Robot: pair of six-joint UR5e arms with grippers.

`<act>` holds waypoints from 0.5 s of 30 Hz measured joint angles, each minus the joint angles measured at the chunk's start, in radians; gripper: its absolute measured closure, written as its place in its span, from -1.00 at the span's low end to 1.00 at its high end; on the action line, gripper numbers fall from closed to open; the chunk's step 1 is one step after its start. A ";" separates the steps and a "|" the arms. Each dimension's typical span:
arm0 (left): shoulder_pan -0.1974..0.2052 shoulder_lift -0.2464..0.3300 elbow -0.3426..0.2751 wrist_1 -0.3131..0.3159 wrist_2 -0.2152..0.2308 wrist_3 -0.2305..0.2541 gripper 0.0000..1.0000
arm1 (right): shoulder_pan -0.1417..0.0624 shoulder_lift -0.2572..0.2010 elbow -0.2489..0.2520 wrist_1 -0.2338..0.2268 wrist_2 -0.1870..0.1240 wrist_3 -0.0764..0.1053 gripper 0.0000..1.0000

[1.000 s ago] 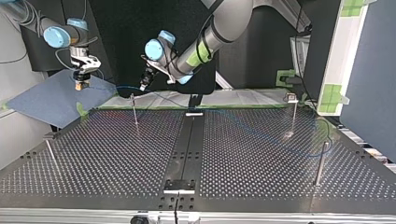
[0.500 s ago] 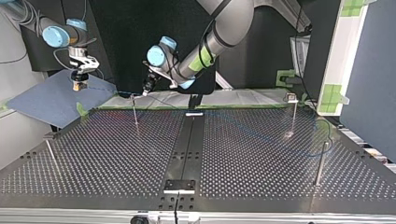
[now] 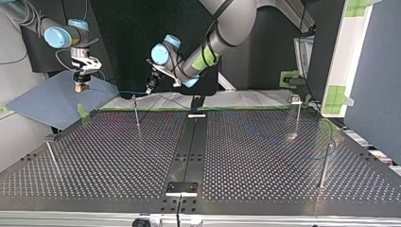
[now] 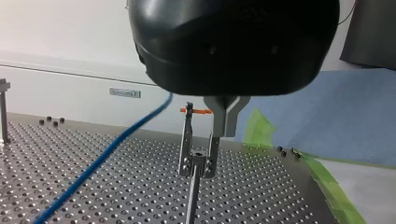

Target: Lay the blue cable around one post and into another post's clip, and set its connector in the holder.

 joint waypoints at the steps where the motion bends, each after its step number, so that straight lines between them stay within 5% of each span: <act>1: -0.001 0.000 -0.001 -0.001 0.000 0.000 1.00 | 0.001 0.000 0.000 0.000 0.000 0.000 1.00; 7: 0.000 0.000 -0.001 -0.002 -0.002 0.001 1.00 | 0.008 0.000 0.000 -0.013 -0.009 -0.002 1.00; 15: -0.009 0.001 -0.002 -0.003 -0.039 0.028 1.00 | 0.019 -0.001 -0.002 -0.029 -0.061 -0.012 1.00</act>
